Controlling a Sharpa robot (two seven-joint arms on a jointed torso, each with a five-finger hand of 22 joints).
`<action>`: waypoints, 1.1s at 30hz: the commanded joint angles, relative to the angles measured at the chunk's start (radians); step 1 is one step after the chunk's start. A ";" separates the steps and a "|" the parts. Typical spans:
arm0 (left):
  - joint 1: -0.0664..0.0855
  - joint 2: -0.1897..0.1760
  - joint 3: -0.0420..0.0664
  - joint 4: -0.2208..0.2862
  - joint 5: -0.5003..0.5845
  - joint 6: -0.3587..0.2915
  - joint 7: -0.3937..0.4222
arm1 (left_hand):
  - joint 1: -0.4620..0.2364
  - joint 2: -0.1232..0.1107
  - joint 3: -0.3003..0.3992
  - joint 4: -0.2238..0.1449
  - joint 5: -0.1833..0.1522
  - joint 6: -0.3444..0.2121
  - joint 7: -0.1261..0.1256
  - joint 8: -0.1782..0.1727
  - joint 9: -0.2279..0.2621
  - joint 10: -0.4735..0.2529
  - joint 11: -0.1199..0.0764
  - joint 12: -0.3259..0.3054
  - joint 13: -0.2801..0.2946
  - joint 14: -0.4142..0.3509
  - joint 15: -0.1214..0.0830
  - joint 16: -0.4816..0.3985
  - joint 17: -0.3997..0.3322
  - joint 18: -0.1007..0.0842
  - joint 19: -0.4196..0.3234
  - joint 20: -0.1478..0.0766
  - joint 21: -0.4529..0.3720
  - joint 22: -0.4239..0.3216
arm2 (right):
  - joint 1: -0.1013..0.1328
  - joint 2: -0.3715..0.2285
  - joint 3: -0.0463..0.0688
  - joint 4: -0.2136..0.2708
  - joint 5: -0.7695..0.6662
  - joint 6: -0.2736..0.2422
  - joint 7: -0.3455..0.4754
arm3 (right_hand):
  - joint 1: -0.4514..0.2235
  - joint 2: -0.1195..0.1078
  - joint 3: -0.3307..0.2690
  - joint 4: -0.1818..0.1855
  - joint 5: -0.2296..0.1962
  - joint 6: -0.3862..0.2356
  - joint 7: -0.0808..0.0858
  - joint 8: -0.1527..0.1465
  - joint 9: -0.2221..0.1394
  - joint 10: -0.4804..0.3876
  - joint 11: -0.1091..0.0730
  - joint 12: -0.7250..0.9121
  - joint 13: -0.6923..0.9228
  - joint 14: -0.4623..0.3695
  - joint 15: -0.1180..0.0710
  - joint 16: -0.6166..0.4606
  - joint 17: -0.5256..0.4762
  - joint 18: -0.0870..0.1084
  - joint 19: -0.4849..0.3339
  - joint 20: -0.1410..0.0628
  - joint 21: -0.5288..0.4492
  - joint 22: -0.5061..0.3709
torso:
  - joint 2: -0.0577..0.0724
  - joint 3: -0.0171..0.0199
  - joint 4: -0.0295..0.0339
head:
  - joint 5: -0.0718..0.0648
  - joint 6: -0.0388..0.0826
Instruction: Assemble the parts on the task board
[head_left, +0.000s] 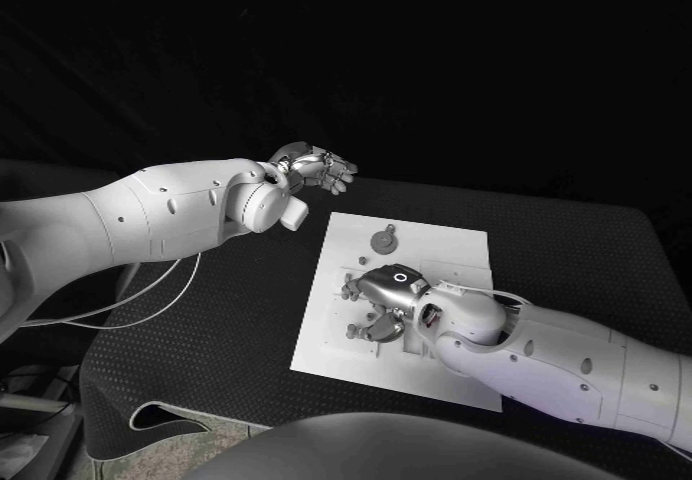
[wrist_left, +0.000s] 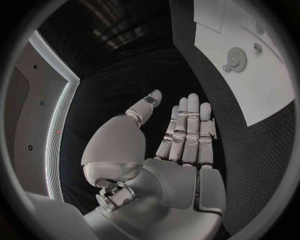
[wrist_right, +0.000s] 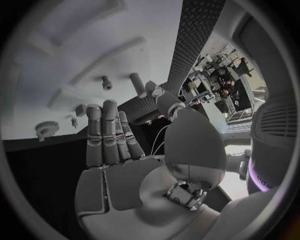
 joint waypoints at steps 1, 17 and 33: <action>0.002 0.000 0.001 -0.002 0.005 0.013 0.007 | -0.006 0.006 0.000 0.005 0.001 -0.005 0.004 0.005 -0.001 0.002 0.008 0.002 -0.002 0.007 0.001 -0.005 0.001 0.019 0.007 -0.002 -0.005 0.001 | 0.012 -0.027 0.020 0.031 0.092 -0.035 0.029 | -0.017 0.000 -0.017 0.008 0.003 -0.006 0.033 0.006 0.002 -0.011 0.000 0.021 0.002 -0.008 -0.003 0.017 -0.010 0.084 -0.005 0.003 0.010 0.021 | 0.000 -0.0002 -0.0007 | -0.008 0.003; 0.002 -0.002 0.001 -0.016 0.005 0.018 0.012 | -0.008 0.007 -0.001 0.007 0.000 -0.004 0.004 0.006 -0.002 0.003 0.007 0.003 -0.001 0.009 0.001 -0.007 0.004 0.019 0.008 -0.002 -0.006 0.002 | 0.170 -0.345 0.084 0.120 0.701 0.309 -0.091 | -0.080 0.097 -0.061 0.171 -0.065 0.151 -0.032 0.134 0.098 0.100 -0.103 0.526 0.282 -0.021 -0.093 0.104 -0.077 0.084 0.010 -0.012 0.025 0.020 | -0.003 -0.0003 -0.0089 | -0.060 0.040; 0.001 0.000 0.000 -0.021 0.005 0.019 0.011 | -0.008 0.007 -0.001 0.008 0.001 -0.004 0.004 0.007 -0.002 0.004 0.007 0.004 -0.001 0.009 0.001 -0.008 0.006 0.019 0.008 -0.002 -0.006 0.003 | 0.170 -0.494 0.010 0.158 0.805 0.505 -0.331 | -0.185 0.149 -0.120 0.281 -0.061 0.172 -0.068 0.125 0.145 0.125 -0.148 1.025 0.621 0.087 -0.143 0.417 0.122 0.084 0.137 -0.102 0.211 0.022 | -0.004 -0.0008 -0.0095 | -0.086 0.036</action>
